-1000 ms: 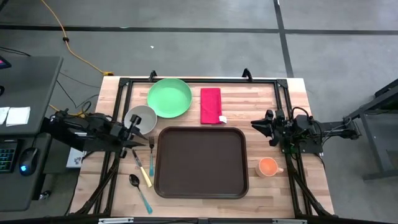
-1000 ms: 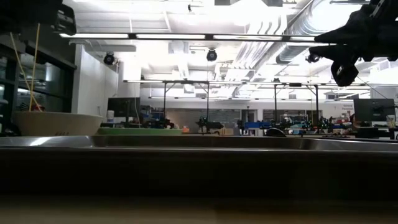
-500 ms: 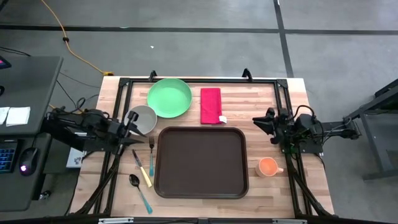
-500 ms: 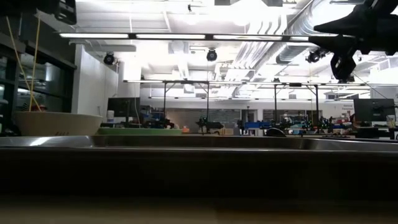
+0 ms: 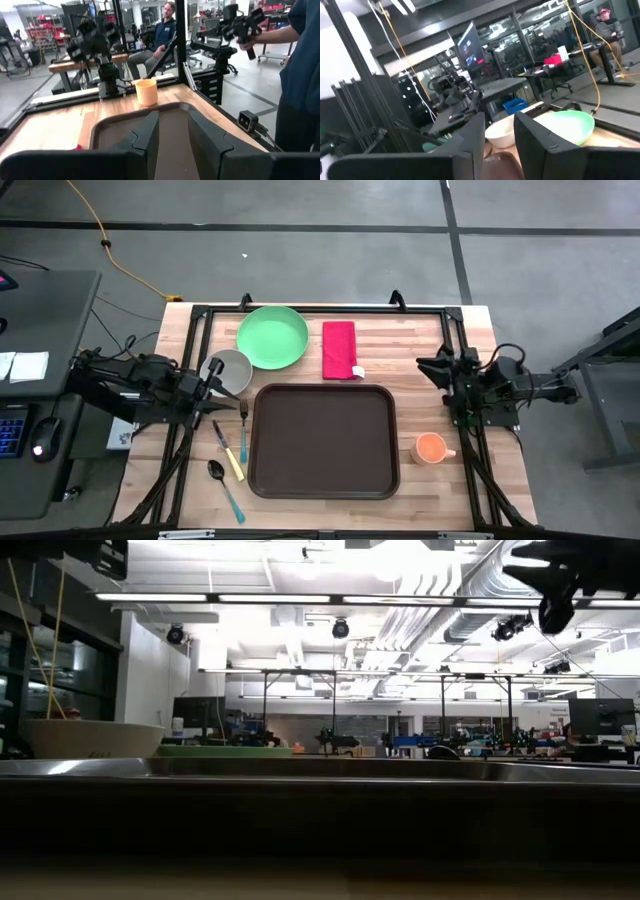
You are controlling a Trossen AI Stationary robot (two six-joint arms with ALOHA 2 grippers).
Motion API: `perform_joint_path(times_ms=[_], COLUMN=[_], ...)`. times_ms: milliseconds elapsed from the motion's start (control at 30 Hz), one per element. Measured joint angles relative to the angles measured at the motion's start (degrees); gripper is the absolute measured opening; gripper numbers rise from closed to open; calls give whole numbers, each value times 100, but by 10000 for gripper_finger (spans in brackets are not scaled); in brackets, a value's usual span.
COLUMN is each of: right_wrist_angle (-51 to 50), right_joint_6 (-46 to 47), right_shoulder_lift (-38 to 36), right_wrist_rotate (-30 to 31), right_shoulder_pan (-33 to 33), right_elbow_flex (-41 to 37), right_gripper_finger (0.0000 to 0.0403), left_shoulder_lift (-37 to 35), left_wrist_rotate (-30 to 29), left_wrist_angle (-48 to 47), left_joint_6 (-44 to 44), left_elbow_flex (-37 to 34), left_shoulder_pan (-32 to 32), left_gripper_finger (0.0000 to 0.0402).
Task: Set up tray
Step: Put the orange mug on the black serving tray
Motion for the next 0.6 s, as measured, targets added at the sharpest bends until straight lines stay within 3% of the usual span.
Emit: perform_joint_path(times_ms=[300,600], right_wrist_angle=[-3067,-4915], right_joint_6=[216,362], right_shoulder_lift=[942,2538], right_wrist_rotate=[-204,-1400], right_shoulder_pan=[2,2], right_elbow_flex=[1786,3276], right_gripper_finger=[83,83], left_shoulder_lift=[0,0], left_wrist_rotate=[-58,-55], left_wrist_angle=[-212,-210], left_joint_6=[-329,-331], left_elbow_flex=[0,0], left_shoulder_pan=[0,0], left_gripper_finger=[136,136])
